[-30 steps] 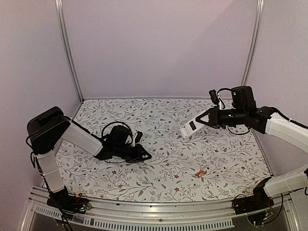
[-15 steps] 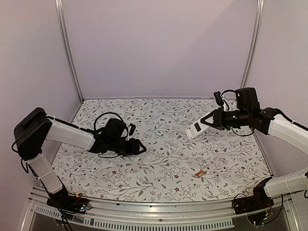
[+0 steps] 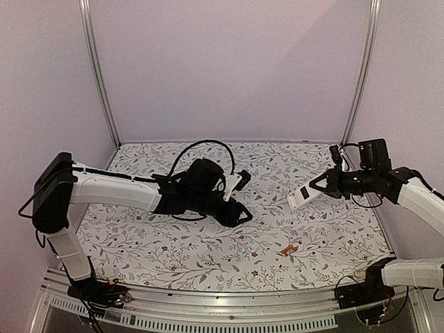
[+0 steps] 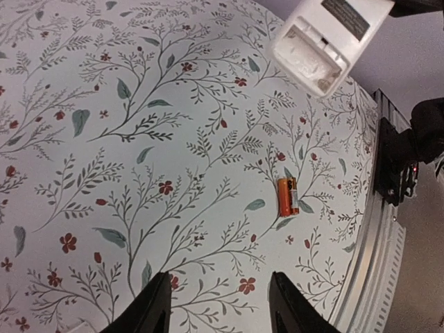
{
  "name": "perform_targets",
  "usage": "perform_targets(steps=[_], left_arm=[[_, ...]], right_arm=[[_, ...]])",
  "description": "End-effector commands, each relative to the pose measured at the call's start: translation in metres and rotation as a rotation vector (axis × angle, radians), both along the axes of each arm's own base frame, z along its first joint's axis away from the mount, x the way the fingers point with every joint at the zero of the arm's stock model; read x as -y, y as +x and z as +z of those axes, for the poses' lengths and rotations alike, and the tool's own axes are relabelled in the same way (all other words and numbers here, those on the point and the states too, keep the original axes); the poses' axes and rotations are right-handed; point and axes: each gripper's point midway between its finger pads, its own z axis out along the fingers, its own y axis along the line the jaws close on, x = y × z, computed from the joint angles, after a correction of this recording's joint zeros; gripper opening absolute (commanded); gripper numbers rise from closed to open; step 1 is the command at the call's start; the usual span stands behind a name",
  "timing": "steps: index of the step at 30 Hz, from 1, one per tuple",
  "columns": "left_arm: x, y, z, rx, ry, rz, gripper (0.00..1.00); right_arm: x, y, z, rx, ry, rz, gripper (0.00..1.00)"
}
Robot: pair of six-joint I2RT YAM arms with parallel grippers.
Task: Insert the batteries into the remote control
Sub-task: Move the battery to the center of the board.
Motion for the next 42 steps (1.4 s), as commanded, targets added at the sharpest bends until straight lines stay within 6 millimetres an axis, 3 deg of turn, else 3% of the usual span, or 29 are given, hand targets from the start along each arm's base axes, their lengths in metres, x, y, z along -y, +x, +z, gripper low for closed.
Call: perform_targets(steps=[1, 7, 14, 20, 26, 32, 37, 42], left_arm=[[0.036, -0.038, -0.036, 0.06, 0.166, -0.198, 0.48], [0.092, -0.069, -0.052, 0.148, 0.276, -0.322, 0.53], [0.124, -0.085, -0.076, 0.175, 0.37, -0.359, 0.53], [0.135, -0.088, -0.094, 0.181, 0.419, -0.362, 0.53], [0.138, -0.074, -0.103, 0.223, 0.462, -0.316, 0.52], [0.148, -0.078, -0.113, 0.2, 0.455, -0.337, 0.51], [0.149, -0.078, -0.123, 0.192, 0.479, -0.34, 0.44], [0.137, -0.08, -0.14, 0.177, 0.548, -0.351, 0.35]], right_arm=[[0.02, -0.014, -0.017, -0.072, -0.016, -0.036, 0.0], [0.043, -0.016, -0.028, -0.1, -0.013, -0.104, 0.0], [0.056, -0.013, -0.027, -0.1, -0.015, -0.148, 0.0], [0.064, -0.01, -0.025, -0.095, -0.015, -0.173, 0.0], [0.067, -0.01, -0.023, -0.095, -0.01, -0.176, 0.0], [0.068, -0.01, -0.025, -0.098, -0.012, -0.176, 0.0], [0.069, -0.008, -0.024, -0.097, -0.014, -0.179, 0.0], [0.069, -0.007, -0.026, -0.099, -0.018, -0.172, 0.0]])
